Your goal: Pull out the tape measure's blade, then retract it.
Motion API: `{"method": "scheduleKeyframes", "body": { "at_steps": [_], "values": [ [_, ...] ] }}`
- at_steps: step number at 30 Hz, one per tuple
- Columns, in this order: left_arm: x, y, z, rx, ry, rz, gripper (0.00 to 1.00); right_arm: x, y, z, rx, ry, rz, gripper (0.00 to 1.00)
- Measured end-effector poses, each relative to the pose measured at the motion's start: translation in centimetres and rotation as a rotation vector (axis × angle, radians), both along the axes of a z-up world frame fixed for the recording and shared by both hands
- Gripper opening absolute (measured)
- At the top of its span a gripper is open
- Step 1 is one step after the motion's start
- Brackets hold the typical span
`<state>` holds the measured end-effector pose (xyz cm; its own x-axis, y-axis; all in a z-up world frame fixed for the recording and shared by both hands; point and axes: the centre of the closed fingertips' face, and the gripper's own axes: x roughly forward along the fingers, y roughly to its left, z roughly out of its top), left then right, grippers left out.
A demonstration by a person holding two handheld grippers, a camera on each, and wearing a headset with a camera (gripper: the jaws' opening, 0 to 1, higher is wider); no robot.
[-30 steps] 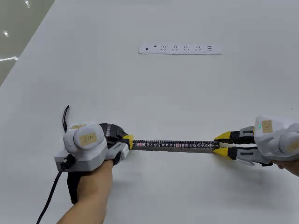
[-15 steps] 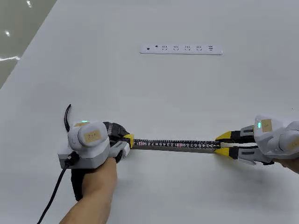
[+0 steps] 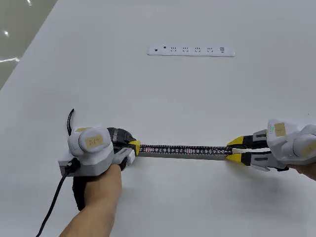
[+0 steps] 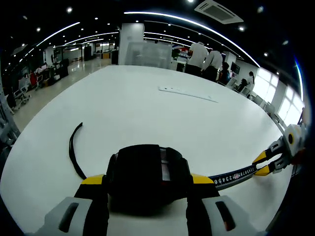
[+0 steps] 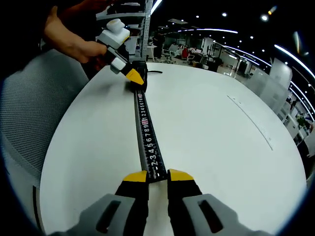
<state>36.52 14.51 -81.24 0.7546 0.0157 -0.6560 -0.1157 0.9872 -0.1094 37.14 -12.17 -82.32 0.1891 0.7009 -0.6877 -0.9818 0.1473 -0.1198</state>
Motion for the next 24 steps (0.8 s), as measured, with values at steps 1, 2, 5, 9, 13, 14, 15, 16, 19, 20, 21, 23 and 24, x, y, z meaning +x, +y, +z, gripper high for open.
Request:
{"method": "scheduleKeyframes", "body": {
  "at_steps": [1, 2, 5, 9, 13, 14, 15, 16, 19, 20, 21, 23, 24],
  "values": [
    [0.0, 0.0, 0.0, -0.005, 0.001, 0.0, 0.6, 0.0, 0.0, 0.1, 0.0, 0.0, 0.002, 0.12],
    [0.0, 0.0, 0.0, -0.008, 0.001, 0.0, 0.6, 0.0, 0.0, 0.2, 0.001, 0.0, 0.002, 0.12],
    [-0.1, 0.0, 0.0, -0.016, -0.001, 0.0, 0.6, 0.0, 0.1, 0.4, 0.003, -0.001, 0.002, 0.12],
    [-0.1, 0.0, 0.0, -0.024, 0.0, -0.004, 0.6, -0.1, 0.1, 0.5, 0.002, 0.0, 0.004, 0.12],
    [-0.1, 0.0, 0.0, -0.031, 0.002, -0.009, 0.6, -0.2, 0.4, 0.5, 0.005, 0.002, 0.007, 0.12],
    [-0.1, 0.0, 0.1, -0.031, 0.002, -0.009, 0.6, -0.2, 0.5, 0.5, 0.007, 0.003, 0.008, 0.12],
    [-0.1, 0.0, 0.1, -0.032, 0.001, -0.009, 0.6, -0.1, 0.6, 0.5, 0.007, 0.003, 0.009, 0.12],
    [-0.1, 0.0, 0.1, -0.032, 0.001, -0.009, 0.6, -0.1, 0.6, 0.5, 0.007, 0.003, 0.009, 0.12],
    [0.0, 0.0, 0.0, -0.032, 0.003, -0.01, 0.61, -0.1, 0.8, 0.5, 0.009, 0.005, 0.011, 0.12],
    [-0.1, 0.0, 0.0, -0.033, 0.004, -0.011, 0.61, -0.1, 0.9, 0.5, 0.008, 0.005, 0.013, 0.12],
    [0.0, 0.0, 0.0, -0.034, 0.004, -0.01, 0.61, 0.0, 1.0, 0.5, 0.008, 0.005, 0.014, 0.12],
    [0.0, 0.0, 0.0, -0.035, 0.003, -0.009, 0.61, 0.0, 1.2, 0.5, 0.011, 0.006, 0.016, 0.12],
    [0.0, 0.0, 0.0, -0.035, 0.003, -0.008, 0.61, 0.0, 1.3, 0.5, 0.011, 0.007, 0.018, 0.12]
  ]
}}
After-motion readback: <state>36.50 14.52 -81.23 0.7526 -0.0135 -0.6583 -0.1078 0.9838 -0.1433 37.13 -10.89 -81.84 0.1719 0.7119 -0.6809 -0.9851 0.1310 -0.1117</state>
